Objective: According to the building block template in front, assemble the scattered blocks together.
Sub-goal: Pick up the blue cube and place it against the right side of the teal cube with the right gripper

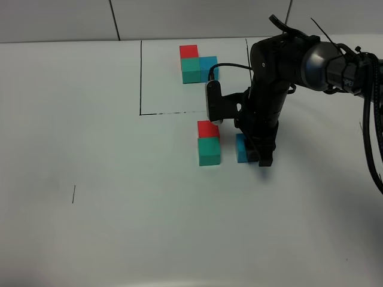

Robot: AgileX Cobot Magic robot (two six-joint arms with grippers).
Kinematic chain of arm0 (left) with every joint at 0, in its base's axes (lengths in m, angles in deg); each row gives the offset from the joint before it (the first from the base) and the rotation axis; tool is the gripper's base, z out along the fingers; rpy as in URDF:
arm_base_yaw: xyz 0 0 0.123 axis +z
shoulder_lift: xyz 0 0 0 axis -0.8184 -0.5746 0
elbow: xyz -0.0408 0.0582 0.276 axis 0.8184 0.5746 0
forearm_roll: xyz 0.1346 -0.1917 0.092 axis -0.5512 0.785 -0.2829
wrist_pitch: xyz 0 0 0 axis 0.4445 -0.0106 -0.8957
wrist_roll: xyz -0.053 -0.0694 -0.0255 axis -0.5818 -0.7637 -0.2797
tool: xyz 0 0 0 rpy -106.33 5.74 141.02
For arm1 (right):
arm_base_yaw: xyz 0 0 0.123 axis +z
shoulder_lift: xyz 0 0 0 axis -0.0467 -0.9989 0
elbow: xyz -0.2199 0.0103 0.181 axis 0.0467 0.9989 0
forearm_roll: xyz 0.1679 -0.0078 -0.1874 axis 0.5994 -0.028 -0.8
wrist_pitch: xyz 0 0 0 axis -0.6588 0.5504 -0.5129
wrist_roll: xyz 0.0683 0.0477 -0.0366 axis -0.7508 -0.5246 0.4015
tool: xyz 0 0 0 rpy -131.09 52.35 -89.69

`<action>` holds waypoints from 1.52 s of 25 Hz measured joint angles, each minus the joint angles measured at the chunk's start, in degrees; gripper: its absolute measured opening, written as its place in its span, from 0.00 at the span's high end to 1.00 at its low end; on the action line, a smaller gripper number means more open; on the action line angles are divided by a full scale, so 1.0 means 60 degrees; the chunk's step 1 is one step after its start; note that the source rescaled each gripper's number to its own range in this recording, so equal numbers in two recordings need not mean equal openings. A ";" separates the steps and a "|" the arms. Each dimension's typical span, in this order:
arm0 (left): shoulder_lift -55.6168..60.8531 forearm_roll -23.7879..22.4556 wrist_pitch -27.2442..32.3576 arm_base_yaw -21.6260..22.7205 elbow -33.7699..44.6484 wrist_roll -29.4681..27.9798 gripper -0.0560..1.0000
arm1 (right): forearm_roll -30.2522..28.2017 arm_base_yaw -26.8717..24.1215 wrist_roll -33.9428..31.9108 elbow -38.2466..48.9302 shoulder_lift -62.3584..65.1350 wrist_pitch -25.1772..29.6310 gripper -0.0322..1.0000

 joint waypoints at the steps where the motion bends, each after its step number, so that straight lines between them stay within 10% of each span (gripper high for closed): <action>1: 0.0000 0.0000 0.0000 0.0000 0.0000 0.0000 0.74 | 0.0022 0.0021 -0.0040 0.0000 -0.0038 -0.0022 0.96; 38: 0.0000 0.0000 0.0000 0.0000 0.0000 0.0000 0.74 | 0.0143 0.0414 -0.0257 -0.0074 -0.0228 -0.0525 0.96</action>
